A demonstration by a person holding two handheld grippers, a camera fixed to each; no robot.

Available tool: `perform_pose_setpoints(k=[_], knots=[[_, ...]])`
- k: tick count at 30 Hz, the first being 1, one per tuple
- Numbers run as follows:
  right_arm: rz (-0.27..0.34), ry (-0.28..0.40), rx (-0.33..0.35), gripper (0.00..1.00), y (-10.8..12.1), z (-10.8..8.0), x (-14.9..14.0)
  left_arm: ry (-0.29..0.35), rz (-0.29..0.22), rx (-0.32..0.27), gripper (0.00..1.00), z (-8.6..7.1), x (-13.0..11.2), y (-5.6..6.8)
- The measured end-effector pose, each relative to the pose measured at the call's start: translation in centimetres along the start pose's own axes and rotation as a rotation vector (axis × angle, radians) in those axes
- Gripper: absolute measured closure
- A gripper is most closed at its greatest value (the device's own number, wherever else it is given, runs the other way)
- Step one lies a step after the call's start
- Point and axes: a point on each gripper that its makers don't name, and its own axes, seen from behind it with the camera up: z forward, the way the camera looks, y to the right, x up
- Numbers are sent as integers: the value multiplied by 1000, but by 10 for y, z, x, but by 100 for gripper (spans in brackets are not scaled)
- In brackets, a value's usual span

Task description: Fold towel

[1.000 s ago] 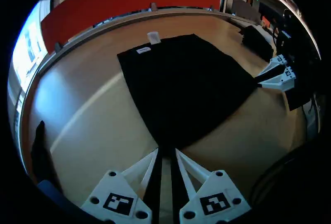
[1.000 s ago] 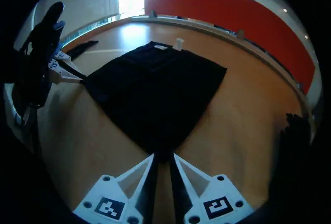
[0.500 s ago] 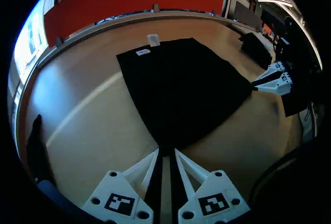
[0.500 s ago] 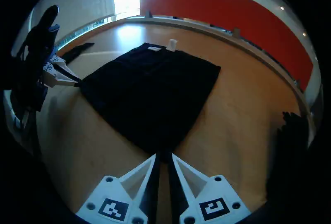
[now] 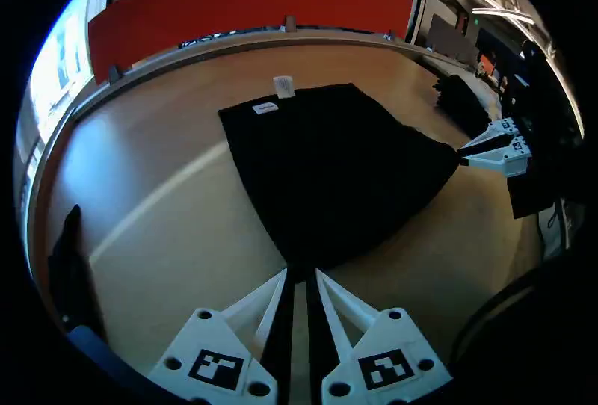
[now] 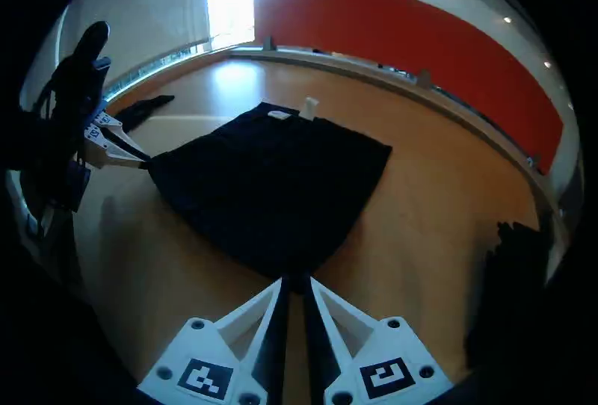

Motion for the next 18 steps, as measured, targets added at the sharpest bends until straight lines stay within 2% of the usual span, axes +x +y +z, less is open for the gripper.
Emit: perform_pose_setpoints(k=[9, 18], knots=[[4, 55, -13, 88, 4, -25, 30, 34, -24, -3, 89, -25, 21, 4], [0, 94, -11, 88, 1, -54, 54, 56, -71, -4, 89, -56, 37, 8]])
